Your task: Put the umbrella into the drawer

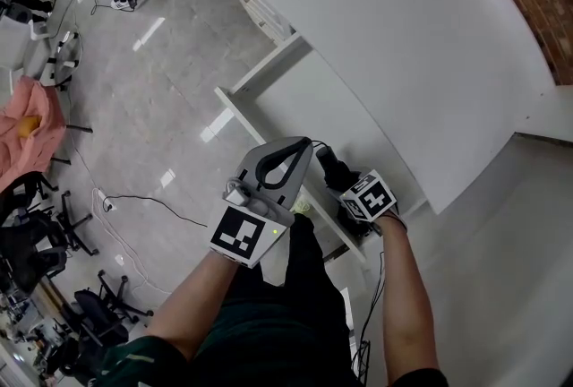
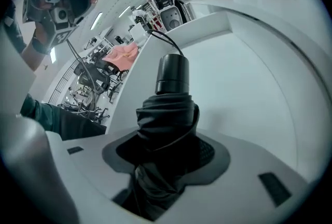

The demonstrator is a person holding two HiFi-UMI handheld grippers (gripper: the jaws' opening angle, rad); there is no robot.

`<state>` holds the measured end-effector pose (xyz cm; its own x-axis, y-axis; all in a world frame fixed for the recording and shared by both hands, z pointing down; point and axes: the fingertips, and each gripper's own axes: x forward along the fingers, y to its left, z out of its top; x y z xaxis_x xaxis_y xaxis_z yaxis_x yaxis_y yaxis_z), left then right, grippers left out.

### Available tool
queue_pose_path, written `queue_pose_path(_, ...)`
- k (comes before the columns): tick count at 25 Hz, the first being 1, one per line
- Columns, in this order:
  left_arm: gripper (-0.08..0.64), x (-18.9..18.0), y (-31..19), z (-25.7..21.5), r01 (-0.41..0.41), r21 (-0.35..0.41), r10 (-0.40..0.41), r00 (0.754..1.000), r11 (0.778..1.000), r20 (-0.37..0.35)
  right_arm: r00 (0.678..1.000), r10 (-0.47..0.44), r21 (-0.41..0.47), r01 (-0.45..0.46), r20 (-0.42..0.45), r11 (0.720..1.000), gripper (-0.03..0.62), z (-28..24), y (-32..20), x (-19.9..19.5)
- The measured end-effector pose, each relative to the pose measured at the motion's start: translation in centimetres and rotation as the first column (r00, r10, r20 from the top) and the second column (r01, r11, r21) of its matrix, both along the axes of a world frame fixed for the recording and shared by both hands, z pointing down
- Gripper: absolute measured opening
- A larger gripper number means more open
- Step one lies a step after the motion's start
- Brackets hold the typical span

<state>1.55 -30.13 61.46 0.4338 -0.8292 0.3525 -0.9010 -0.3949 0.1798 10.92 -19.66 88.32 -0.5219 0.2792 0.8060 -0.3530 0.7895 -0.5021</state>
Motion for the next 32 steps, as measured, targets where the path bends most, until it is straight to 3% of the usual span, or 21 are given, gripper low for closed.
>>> queue_pose_path(13, 0.006, -1.4, 0.4, -0.7, 0.007, -0.007, -0.007, 1.0, 1.0, 0.002, 0.989, -0.024, -0.057, 0.016, -0.146, 0.998, 0.222, 2.0, 0.5, -0.6)
queue_pose_path(20, 0.006, -1.8, 0.5, -0.5, -0.002, -0.001, 0.002, 1.0, 1.0, -0.006, 0.988, 0.026, -0.1, -0.041, -0.151, 0.994, 0.222, 1.3, 0.2, -0.8)
queue_pose_path(22, 0.006, -1.9, 0.7, -0.6, -0.012, 0.002, 0.012, 1.0, 1.0, -0.005, 0.987, 0.034, -0.086, -0.048, -0.154, 0.995, 0.218, 0.9, 0.1, -0.7)
queue_pose_path(27, 0.006, -2.3, 1.4, -0.7, -0.029, -0.014, 0.029, 1.0, 0.999, -0.011, 0.982, 0.129, -0.001, -0.13, -0.136, 0.992, 0.123, -1.5, -1.1, -0.6)
queue_pose_path(32, 0.006, -2.6, 1.7, -1.2, -0.029, -0.034, 0.028, 0.999, 0.999, -0.032, 0.956, 0.282, 0.142, -0.268, -0.085, 0.953, 0.038, -5.2, -3.6, 0.4)
